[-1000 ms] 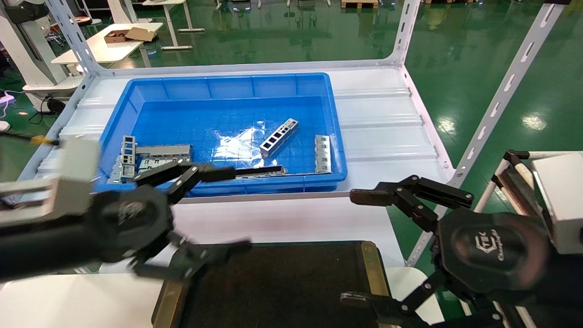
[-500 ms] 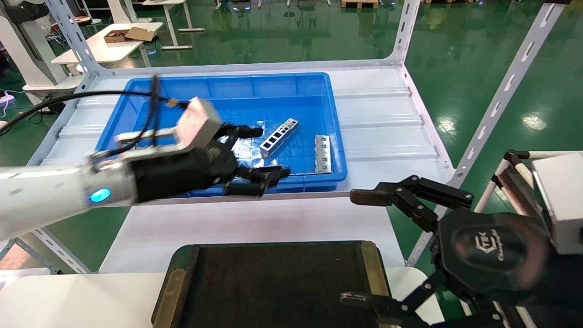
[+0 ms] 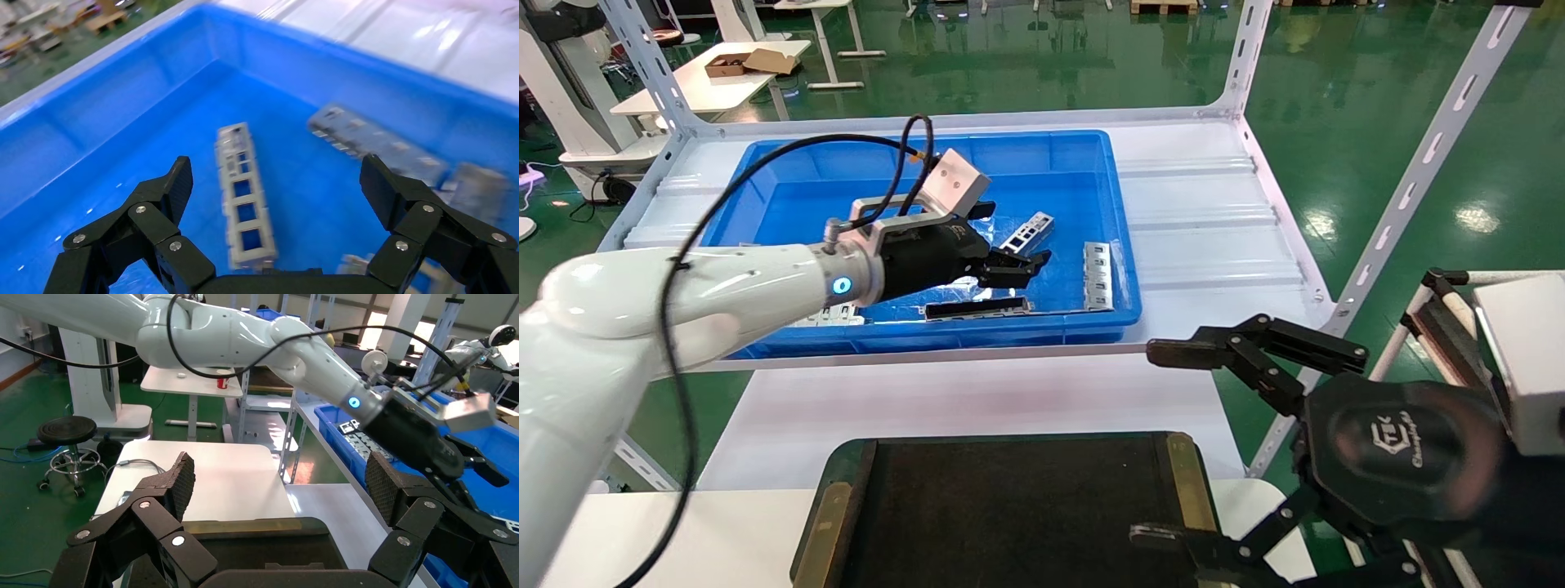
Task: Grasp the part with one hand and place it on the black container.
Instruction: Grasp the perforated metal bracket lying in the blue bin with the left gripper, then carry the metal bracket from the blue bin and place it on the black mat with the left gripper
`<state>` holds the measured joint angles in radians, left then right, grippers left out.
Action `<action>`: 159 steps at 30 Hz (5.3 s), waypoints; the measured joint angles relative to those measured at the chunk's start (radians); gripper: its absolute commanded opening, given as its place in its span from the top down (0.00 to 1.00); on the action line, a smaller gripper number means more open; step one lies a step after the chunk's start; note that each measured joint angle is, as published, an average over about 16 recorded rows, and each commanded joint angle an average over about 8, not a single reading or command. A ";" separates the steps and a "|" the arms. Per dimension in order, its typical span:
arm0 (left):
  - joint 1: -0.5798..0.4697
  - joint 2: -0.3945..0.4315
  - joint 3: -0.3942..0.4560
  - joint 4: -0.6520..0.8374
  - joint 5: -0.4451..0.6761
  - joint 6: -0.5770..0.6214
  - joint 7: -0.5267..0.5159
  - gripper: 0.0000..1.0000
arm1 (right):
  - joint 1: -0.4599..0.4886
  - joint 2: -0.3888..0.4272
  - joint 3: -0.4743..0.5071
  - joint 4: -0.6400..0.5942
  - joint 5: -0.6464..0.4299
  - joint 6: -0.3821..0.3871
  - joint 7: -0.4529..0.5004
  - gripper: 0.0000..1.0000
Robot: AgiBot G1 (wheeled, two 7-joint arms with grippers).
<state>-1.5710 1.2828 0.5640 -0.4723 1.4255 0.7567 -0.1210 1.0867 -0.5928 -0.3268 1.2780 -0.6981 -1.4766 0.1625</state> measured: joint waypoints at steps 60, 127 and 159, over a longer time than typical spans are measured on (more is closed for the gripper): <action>-0.081 0.000 0.160 0.181 -0.332 0.008 0.082 1.00 | 0.000 0.001 -0.002 0.000 0.001 0.001 -0.001 1.00; 0.664 -0.144 0.430 -0.514 -0.168 -0.600 -0.759 1.00 | 0.001 0.001 -0.003 0.000 0.002 0.001 -0.002 1.00; 0.617 -0.004 0.597 -0.343 -0.279 -0.817 -0.962 0.55 | 0.001 0.002 -0.004 0.000 0.003 0.002 -0.002 0.48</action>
<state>-0.9537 1.2783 1.1608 -0.8156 1.1463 -0.0607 -1.0832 1.0877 -0.5911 -0.3310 1.2780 -0.6953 -1.4748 0.1604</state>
